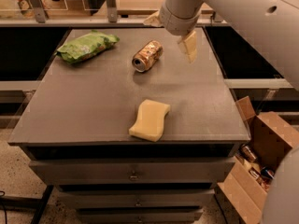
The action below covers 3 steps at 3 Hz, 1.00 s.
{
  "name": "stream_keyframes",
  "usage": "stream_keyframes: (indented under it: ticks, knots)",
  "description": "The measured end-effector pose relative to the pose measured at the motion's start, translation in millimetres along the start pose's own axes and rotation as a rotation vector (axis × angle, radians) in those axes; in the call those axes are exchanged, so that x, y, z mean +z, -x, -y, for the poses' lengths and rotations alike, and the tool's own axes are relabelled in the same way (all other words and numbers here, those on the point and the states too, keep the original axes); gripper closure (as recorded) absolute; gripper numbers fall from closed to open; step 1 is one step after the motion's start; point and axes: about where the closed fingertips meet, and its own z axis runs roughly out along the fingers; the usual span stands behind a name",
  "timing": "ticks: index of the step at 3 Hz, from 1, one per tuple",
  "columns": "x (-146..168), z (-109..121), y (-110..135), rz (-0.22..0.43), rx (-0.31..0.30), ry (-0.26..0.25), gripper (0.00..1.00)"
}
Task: Move orange can near sponge
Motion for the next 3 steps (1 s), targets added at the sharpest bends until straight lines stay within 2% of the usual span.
stream_keyframes:
  ticks: [2,3]
  knots:
    - [31,35,6,0.015,-0.047,-0.009,0.0]
    - [48,41,9,-0.011,-0.065,0.018,0.0]
